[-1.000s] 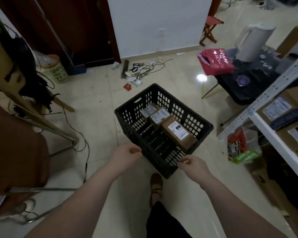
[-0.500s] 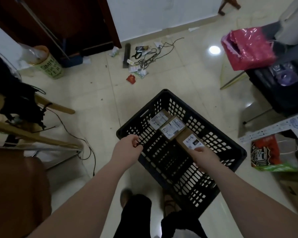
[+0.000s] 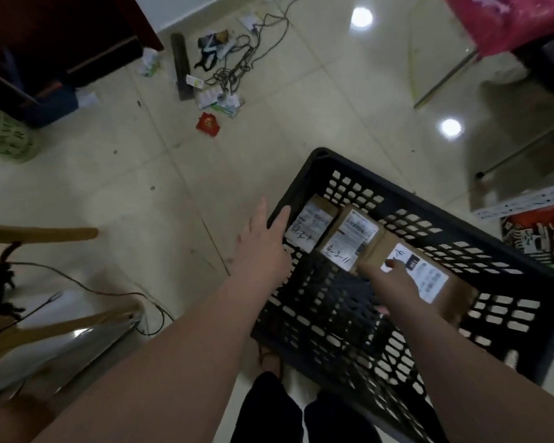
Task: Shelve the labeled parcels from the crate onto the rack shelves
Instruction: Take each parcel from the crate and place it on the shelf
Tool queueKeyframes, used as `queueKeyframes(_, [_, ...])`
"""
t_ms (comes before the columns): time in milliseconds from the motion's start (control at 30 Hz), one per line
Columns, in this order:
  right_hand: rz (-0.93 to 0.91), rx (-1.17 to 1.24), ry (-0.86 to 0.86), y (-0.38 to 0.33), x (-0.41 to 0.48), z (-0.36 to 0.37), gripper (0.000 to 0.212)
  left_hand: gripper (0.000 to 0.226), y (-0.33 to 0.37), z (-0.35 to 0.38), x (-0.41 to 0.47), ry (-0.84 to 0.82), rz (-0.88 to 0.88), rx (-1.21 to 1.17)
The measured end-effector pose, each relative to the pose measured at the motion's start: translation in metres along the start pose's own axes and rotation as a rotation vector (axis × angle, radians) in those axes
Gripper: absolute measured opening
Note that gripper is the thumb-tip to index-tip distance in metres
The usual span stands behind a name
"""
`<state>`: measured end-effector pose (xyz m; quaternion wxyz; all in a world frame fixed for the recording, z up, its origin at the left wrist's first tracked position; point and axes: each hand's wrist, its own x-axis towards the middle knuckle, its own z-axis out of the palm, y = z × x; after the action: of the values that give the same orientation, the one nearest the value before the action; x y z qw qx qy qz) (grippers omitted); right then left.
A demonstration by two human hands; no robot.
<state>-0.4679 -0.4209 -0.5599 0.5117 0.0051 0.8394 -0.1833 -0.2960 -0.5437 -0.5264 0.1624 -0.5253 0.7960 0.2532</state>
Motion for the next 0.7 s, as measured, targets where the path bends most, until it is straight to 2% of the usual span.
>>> queueKeyframes(100, [-0.019,-0.049,0.08,-0.01,0.026,0.031,0.09,0.085,-0.011,0.02,0.024,0.01,0.115,0.006])
queueKeyframes(333, [0.098,-0.021,0.199,-0.03,0.082,0.07,0.105,0.078,-0.025,0.05,0.046,0.175,0.167,-0.047])
queueKeyframes(500, [0.144,-0.102,0.247,-0.052,0.1,0.096,0.123,0.077,-0.027,0.062,0.051,0.319,0.215,-0.023])
queueKeyframes(600, [0.149,-0.187,0.339,-0.057,0.106,0.106,0.127,0.079,-0.029,0.065,0.053,0.326,0.204,-0.012])
queueKeyframes(700, [0.128,-0.175,0.311,-0.053,0.102,0.099,0.122,0.079,-0.028,0.059,0.051,0.288,0.195,-0.055])
